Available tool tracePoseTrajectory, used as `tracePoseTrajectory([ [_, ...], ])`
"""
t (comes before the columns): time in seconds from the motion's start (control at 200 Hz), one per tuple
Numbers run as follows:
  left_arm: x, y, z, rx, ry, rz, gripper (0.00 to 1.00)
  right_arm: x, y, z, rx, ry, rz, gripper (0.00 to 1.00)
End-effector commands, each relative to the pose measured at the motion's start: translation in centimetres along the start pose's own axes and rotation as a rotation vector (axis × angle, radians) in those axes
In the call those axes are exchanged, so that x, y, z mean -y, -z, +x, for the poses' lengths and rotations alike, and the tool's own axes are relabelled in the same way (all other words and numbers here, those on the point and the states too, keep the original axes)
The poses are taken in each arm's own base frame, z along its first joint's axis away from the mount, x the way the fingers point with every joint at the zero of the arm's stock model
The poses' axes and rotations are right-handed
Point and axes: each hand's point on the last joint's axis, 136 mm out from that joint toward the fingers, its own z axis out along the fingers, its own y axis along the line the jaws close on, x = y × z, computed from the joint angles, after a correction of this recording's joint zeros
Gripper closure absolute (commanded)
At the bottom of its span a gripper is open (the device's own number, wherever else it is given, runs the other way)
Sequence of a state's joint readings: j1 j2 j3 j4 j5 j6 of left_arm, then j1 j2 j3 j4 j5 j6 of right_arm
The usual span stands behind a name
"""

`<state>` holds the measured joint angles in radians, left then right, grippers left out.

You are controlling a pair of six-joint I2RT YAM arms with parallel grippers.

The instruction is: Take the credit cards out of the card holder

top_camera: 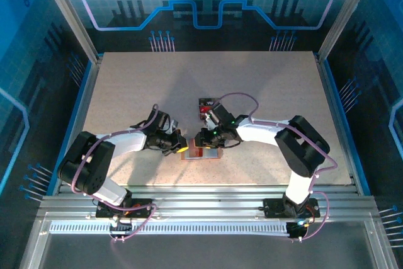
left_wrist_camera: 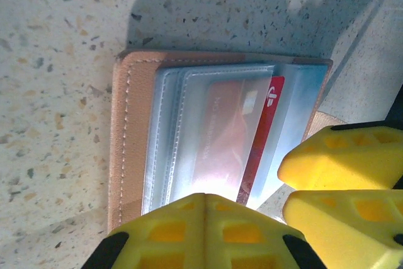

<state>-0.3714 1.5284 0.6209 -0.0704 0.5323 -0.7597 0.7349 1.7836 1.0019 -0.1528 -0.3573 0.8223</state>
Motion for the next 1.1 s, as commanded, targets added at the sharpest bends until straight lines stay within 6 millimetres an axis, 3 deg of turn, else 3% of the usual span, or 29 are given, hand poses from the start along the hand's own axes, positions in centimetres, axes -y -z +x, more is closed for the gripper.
tracePoseTrajectory([
  [0.0, 0.1, -0.3, 0.1, -0.021, -0.005, -0.008, 0.98, -0.1, 0.6, -0.1, 0.008, -0.016, -0.022, 0.7],
  [0.41, -1.4, -0.7, 0.7, -0.037, 0.008, -0.05, 0.98, 1.1, -0.1, 0.3, -0.013, -0.047, -0.03, 0.7],
  [1.091, -2.2, -0.9, 0.9, -0.049, 0.014, -0.079, 0.99, 2.4, -1.0, 0.6, -0.035, -0.09, -0.061, 0.7],
])
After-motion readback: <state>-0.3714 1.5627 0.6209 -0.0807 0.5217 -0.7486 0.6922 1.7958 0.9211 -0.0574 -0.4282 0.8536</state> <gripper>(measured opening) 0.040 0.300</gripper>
